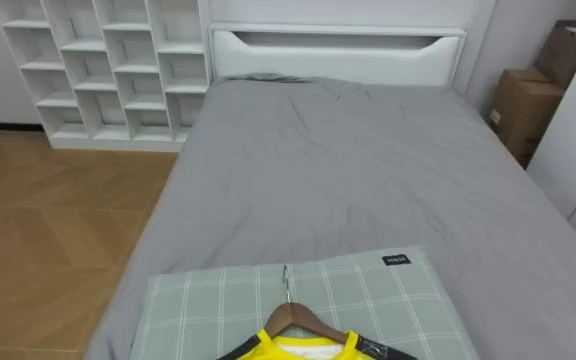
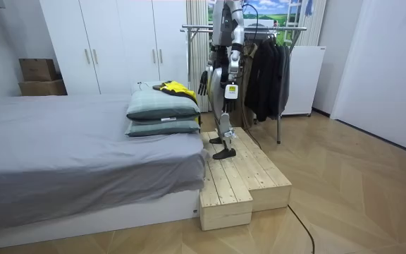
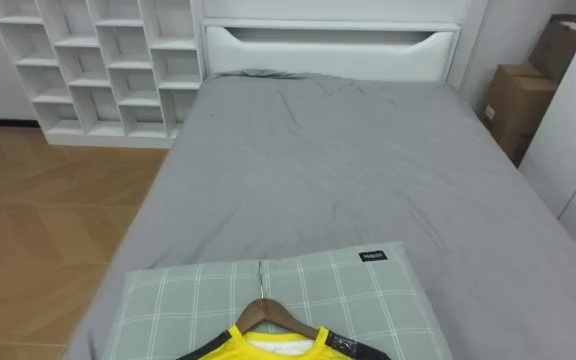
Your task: Hang clothes
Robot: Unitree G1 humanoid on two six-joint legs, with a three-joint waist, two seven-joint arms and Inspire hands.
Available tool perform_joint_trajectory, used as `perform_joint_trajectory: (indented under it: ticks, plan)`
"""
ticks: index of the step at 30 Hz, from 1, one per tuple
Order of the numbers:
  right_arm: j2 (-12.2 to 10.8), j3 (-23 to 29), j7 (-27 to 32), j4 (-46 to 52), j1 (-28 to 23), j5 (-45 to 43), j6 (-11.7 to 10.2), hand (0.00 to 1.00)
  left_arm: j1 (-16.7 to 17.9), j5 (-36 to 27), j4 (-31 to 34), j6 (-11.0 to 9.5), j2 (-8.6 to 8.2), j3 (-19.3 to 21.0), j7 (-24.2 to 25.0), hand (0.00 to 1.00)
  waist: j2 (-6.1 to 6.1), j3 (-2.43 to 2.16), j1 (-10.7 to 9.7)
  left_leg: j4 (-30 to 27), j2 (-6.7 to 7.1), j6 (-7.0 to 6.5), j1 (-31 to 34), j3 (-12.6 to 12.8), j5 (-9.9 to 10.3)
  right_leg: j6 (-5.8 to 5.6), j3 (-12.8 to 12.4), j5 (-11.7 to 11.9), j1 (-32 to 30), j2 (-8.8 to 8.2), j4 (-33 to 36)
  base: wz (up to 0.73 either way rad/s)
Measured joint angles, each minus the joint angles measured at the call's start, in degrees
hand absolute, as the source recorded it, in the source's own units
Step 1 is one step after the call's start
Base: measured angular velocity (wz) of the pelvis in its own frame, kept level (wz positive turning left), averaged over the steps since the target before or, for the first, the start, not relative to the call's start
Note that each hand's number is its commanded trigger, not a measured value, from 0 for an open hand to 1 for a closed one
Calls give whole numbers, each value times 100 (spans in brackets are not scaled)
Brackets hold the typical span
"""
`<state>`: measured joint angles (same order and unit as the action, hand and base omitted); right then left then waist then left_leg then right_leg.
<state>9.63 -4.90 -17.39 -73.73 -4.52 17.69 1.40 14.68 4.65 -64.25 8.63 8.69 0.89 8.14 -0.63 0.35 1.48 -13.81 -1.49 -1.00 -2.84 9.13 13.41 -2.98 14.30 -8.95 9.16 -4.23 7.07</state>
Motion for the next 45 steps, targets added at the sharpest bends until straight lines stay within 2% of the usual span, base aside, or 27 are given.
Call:
perform_joint_trajectory:
  ticks: [6,12,18,21,32,38,43,45]
  plan:
    - [-17,50,-15,7,1,60,-5,0,-22,1,-5,-39,-8,1,19,0,2,9,5,0,-29,6,-32,34,3,0,-36,0,-12,11,56,-2]
    - [-26,63,-32,-3,-23,250,-6,0,-32,0,-44,-73,-8,0,30,0,2,10,12,-3,-81,31,-77,131,14,0,-220,0,-15,54,63,-9]
    - [-33,112,-24,-4,-25,238,-2,0,21,-14,-49,-59,-27,43,2,0,5,6,-10,-17,-91,47,-76,132,23,4,-233,-3,-10,66,60,-1]
    - [-51,187,-29,-3,-81,245,21,0,63,-12,-50,1,-42,125,0,0,-5,0,-9,-11,-87,47,-86,130,22,4,-225,-3,1,64,60,0]
    - [-54,208,-34,17,-93,278,369,0,60,10,-37,398,-45,146,-35,0,-54,-24,39,-18,-81,50,-95,135,21,52,-176,-39,-4,55,47,0]
    - [-51,310,-31,-7,-107,215,440,0,84,538,-41,396,-78,801,-427,0,-41,-28,50,13,-64,62,-194,117,22,73,-157,-76,98,55,-21,1]
    - [-28,279,14,4,-107,234,491,0,54,1641,192,390,-21,1243,-1101,0,-5,-27,63,37,-65,71,-230,106,18,79,-175,-82,125,62,-26,0]
    - [-9,280,32,8,-107,233,492,0,-23,1901,234,385,36,1244,-1378,0,22,-34,59,36,-62,71,-194,107,18,80,-177,-84,96,61,-28,0]
